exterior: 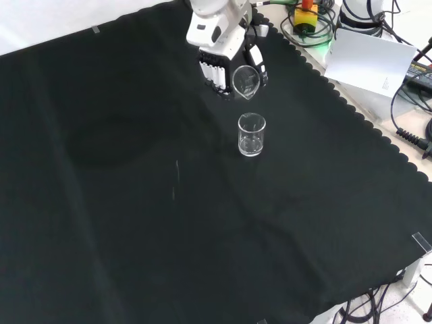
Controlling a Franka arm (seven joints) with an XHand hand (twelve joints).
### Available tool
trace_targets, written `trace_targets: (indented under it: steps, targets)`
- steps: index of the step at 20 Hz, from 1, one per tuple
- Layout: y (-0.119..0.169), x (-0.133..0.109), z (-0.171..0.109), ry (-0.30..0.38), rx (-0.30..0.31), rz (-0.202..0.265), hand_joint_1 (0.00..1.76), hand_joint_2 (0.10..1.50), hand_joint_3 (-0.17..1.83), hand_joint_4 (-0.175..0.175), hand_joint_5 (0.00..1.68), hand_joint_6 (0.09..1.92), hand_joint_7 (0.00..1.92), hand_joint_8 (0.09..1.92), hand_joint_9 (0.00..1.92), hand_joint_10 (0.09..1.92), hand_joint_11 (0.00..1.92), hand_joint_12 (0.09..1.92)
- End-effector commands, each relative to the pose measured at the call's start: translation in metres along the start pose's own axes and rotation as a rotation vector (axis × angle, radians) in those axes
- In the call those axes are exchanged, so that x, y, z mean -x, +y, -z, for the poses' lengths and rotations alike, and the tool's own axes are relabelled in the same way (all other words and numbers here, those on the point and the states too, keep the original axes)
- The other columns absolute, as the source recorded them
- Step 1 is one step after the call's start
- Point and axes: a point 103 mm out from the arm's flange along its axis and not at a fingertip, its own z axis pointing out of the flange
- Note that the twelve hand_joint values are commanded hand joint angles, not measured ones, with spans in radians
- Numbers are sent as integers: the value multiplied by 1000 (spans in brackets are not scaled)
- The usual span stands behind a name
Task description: Place the beaker back on the table.
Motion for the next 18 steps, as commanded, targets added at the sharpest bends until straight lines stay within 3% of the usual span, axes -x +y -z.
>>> trace_targets:
  steps: [1,8,18]
  targets:
    - [2,38,-6,124,123,10,1426,752,383,-175,1334,425,1295,575,1576,87,1351,605]
    - [17,72,-6,247,203,-3,1425,757,376,-175,1330,431,1288,593,1572,87,1351,604]
    - [43,113,-20,360,248,-30,1424,763,368,-175,1325,439,1284,605,1567,87,1348,601]
